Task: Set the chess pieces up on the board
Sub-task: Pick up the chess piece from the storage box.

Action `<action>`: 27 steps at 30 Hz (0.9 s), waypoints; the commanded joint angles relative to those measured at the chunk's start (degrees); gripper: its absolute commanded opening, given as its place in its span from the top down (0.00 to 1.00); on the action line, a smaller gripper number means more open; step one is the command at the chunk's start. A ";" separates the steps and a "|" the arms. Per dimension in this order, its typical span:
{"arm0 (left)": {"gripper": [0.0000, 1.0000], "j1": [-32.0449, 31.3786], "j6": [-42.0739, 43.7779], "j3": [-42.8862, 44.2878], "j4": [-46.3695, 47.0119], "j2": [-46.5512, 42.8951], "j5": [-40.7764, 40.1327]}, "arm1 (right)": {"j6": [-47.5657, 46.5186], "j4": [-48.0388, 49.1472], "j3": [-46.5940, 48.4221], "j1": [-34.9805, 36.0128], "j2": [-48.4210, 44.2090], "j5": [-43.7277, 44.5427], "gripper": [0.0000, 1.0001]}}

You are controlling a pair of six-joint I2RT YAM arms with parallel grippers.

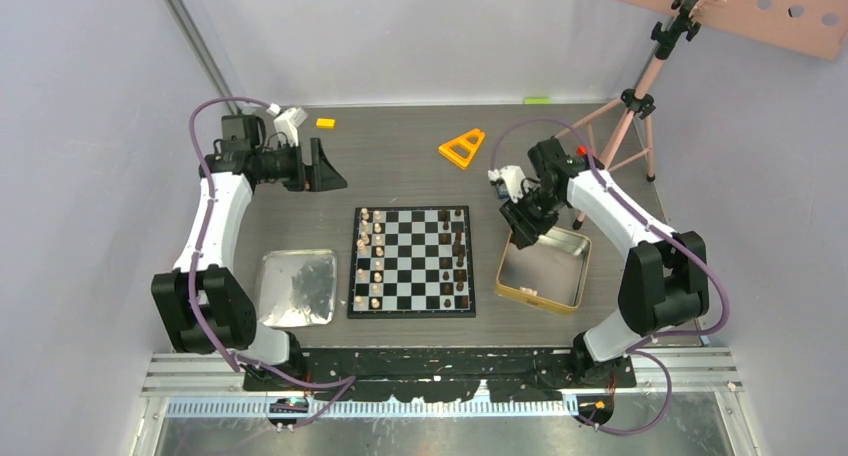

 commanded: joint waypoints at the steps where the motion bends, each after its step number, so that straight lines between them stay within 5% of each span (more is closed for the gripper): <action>1: 0.15 -1.89 0.20 2.54 4.17 0.98 1.74 | -9.38 11.68 -7.57 -1.54 -3.32 -0.90 0.50; 13: 0.15 -2.06 1.72 3.97 5.75 5.59 -1.75 | -21.41 29.70 -18.56 -5.35 -2.04 -4.72 0.47; 27: 0.15 -2.08 3.38 4.89 6.17 8.71 -3.17 | -27.77 33.51 -20.67 -5.35 1.52 -6.54 0.50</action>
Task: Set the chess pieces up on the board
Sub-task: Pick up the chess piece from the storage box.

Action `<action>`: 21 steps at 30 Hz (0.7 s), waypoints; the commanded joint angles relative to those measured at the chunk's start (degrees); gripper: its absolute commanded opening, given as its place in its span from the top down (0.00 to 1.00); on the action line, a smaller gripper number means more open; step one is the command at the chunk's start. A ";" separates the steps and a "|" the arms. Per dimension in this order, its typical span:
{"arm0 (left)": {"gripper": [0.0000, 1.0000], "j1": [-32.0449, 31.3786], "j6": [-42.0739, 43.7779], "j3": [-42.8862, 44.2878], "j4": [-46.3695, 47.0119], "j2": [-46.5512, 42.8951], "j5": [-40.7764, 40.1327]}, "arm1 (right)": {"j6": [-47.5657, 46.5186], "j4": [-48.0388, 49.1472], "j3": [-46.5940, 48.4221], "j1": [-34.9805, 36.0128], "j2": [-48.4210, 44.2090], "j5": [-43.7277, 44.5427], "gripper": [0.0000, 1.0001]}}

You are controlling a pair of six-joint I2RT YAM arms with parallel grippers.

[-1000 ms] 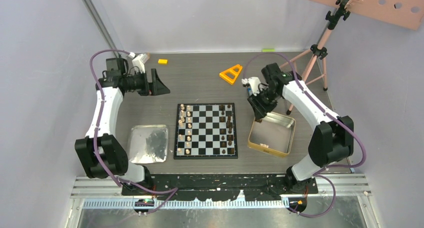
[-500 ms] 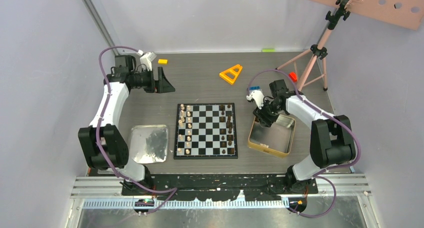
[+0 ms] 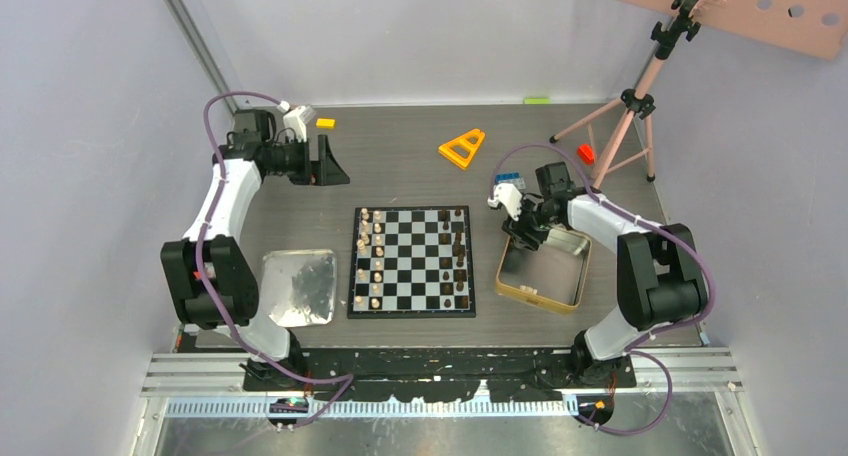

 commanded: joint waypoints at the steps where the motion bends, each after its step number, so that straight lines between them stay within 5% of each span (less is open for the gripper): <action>1: 0.16 0.00 1.56 2.29 2.13 0.37 -0.35 | -3.36 2.33 -0.25 0.00 1.18 -2.06 0.54; 14: 0.16 -0.93 2.56 1.62 2.56 -0.02 0.07 | -3.75 -3.48 0.91 -0.01 -1.26 -2.33 0.94; 21: 0.16 -3.77 3.21 1.25 3.04 -1.19 0.11 | -3.90 -18.46 6.36 -0.01 -3.61 -2.82 0.99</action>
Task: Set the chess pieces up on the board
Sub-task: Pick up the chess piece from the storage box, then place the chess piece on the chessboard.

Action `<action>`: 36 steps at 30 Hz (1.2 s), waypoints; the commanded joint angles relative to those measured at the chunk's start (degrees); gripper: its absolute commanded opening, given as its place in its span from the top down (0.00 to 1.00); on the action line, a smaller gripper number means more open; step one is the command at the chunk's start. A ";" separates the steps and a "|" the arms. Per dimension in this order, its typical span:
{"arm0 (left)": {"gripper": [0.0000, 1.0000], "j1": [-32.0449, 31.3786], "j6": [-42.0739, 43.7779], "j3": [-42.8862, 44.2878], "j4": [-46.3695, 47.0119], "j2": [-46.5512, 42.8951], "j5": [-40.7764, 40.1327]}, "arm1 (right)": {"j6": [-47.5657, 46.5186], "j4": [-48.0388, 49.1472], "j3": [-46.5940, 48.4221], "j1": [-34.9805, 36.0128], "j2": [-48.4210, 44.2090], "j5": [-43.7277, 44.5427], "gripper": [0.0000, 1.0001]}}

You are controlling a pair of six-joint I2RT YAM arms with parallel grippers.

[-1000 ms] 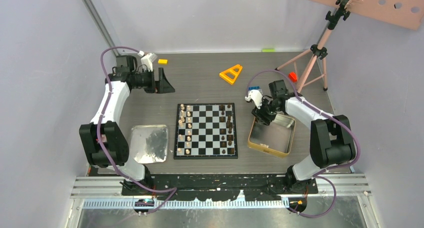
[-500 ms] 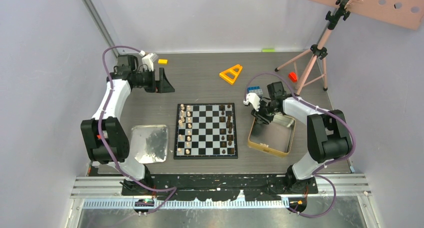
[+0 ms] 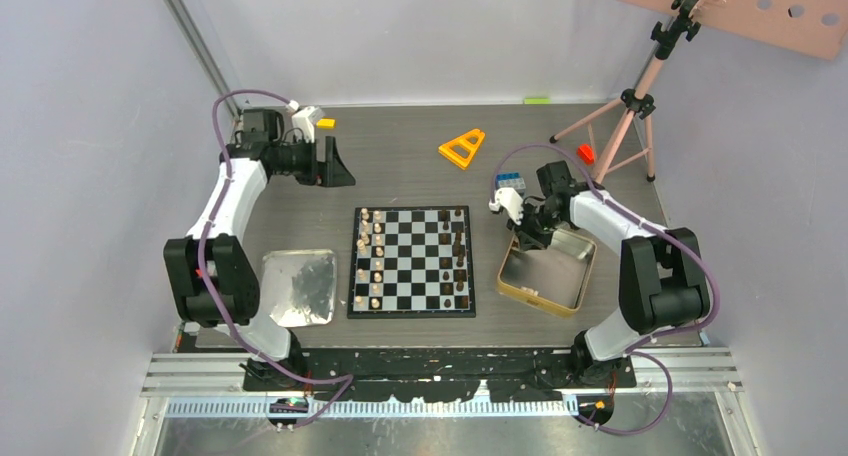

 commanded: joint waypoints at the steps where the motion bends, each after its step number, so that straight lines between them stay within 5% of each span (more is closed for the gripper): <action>1: 0.16 -2.36 2.04 1.28 2.36 -2.19 0.65 | -0.87 -13.59 5.65 0.09 -3.03 -0.55 0.99; 10: 0.18 -14.21 -0.97 -0.07 7.85 -4.80 2.37 | 0.52 -28.70 15.88 0.18 -5.44 -2.40 0.99; 17: 0.22 -22.92 -10.11 0.19 19.15 -2.50 7.86 | 6.32 -33.28 26.43 3.25 -3.70 -13.88 0.99; 22: 0.27 -26.99 -22.65 2.35 27.48 1.73 13.29 | 16.58 -25.04 29.32 6.60 -2.64 -21.71 0.99; 29: 0.29 -29.55 -36.54 5.85 31.90 6.95 15.31 | 27.20 -10.47 28.22 9.92 -3.16 -22.31 0.99; 36: 0.37 -29.94 -47.02 5.19 37.27 10.50 18.04 | 31.63 -6.05 28.64 10.60 -2.28 -21.20 0.99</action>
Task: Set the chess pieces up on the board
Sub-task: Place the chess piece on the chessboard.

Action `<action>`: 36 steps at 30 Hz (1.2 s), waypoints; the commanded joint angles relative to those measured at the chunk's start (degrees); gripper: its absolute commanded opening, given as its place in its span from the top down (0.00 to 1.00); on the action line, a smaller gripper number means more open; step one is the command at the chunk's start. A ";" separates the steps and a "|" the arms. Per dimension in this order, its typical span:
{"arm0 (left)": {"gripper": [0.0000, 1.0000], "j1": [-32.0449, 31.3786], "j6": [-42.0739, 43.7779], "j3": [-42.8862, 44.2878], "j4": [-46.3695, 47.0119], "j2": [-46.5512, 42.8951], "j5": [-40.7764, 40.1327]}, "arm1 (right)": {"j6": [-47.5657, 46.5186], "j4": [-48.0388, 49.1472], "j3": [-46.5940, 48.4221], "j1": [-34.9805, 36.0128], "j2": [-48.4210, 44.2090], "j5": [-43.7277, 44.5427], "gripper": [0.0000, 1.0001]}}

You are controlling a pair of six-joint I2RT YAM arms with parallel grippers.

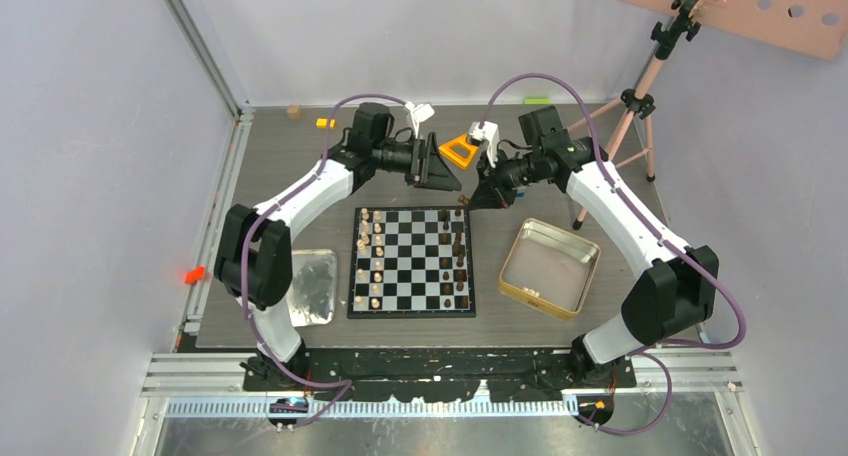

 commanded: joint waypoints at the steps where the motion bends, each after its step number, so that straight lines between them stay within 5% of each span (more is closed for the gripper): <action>1: 0.39 -0.41 -7.99 1.88 5.82 1.19 3.56 | 4.65 6.08 1.26 0.55 0.68 -0.70 0.99; 18: 0.60 -1.41 -8.65 1.43 4.25 1.74 4.82 | 5.92 7.85 1.21 0.52 1.02 1.25 0.99; 31: 0.67 -2.43 -7.58 2.63 2.51 3.13 5.49 | 5.79 7.74 1.31 0.61 0.81 1.31 0.99; 36: 0.78 -2.60 -7.47 2.79 2.33 3.36 5.88 | 5.14 7.24 1.59 0.65 1.05 1.36 0.99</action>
